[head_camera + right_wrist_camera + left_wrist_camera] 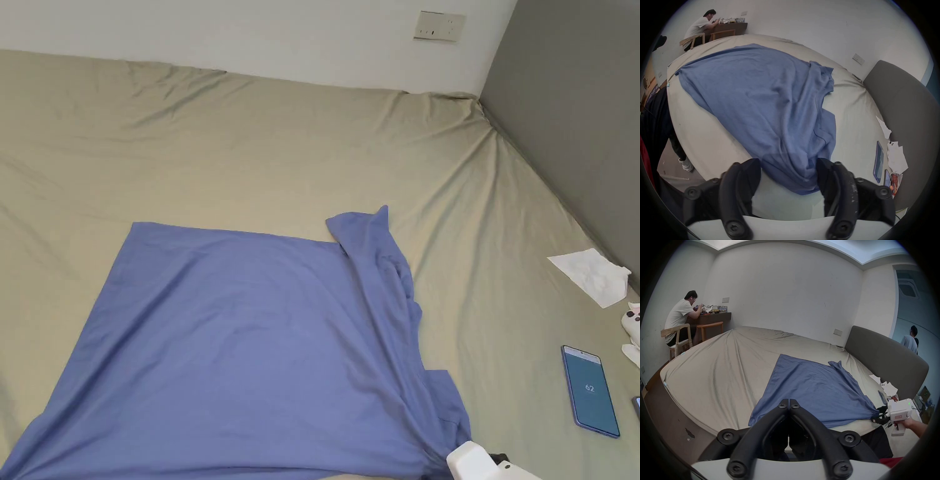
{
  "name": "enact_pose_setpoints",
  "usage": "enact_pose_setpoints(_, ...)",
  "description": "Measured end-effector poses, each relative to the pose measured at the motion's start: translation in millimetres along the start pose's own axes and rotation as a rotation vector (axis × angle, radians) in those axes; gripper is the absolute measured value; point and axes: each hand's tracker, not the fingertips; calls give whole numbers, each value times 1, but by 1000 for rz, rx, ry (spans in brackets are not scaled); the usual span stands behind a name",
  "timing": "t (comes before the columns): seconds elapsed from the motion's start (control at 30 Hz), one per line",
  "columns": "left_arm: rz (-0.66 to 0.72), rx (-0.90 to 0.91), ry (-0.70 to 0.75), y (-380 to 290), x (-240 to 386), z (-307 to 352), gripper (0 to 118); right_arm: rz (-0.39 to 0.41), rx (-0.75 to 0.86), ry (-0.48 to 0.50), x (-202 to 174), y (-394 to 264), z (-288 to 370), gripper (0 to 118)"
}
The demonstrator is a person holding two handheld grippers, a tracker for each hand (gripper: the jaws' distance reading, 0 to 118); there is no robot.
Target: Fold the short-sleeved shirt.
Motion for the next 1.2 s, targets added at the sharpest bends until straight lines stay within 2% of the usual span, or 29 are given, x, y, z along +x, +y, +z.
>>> enact_pose_setpoints(0.03,-6,-3,0,0,0,-1,0,-26,12,19,1,1,3,26)
enact_pose_setpoints(0.07,-7,-6,-3,-1,0,-3,0,-45,30,15,1,1,6,9)
enact_pose_setpoints(0.13,-6,-13,-3,-1,0,-7,0,-112,41,41,2,4,13,8)
enact_pose_setpoints(0.2,2,-24,-8,-1,0,-12,0,-138,49,28,3,6,16,7)
enact_pose_setpoints(0.27,4,-43,-6,0,-1,-19,0,-192,54,61,6,7,20,6)
enact_pose_setpoints(0.37,32,-56,-25,2,-4,-25,0,-173,65,50,5,11,24,6)
enact_pose_setpoints(0.43,41,-72,-29,5,-7,-31,2,-192,70,48,5,14,26,5)
enact_pose_setpoints(0.47,43,-90,-25,7,-9,-36,13,-200,74,56,5,14,26,5)
enact_pose_setpoints(0.53,86,-143,-27,14,-22,-52,78,-213,74,54,4,15,27,5)
enact_pose_setpoints(0.57,89,-183,-33,17,-28,-60,100,-212,75,53,4,15,27,5)
enact_pose_setpoints(0.6,86,-204,-21,16,-35,-73,106,-209,77,50,3,15,28,5)
enact_pose_setpoints(0.63,56,-221,23,13,-42,-87,99,-207,80,49,3,15,28,5)
enact_pose_setpoints(0.73,-26,-316,57,-3,-61,-119,94,-206,89,53,2,16,30,5)
enact_pose_setpoints(0.8,-63,-421,111,-16,-69,-134,83,-217,93,55,2,17,31,5)
enact_pose_setpoints(0.87,-68,-444,26,-27,-73,-138,70,-231,98,58,2,17,32,5)
enact_pose_setpoints(0.9,-84,-485,28,-32,-72,-140,66,-236,102,58,2,17,33,5)
enact_pose_setpoints(1.0,-185,-479,87,-43,-69,-143,65,-244,108,60,2,18,35,5)
enact_pose_setpoints(1.07,-167,-484,75,-44,-70,-148,60,-256,112,65,2,18,36,5)
enact_pose_setpoints(1.2,-163,-494,89,-45,-73,-156,41,-257,116,67,3,22,42,5)
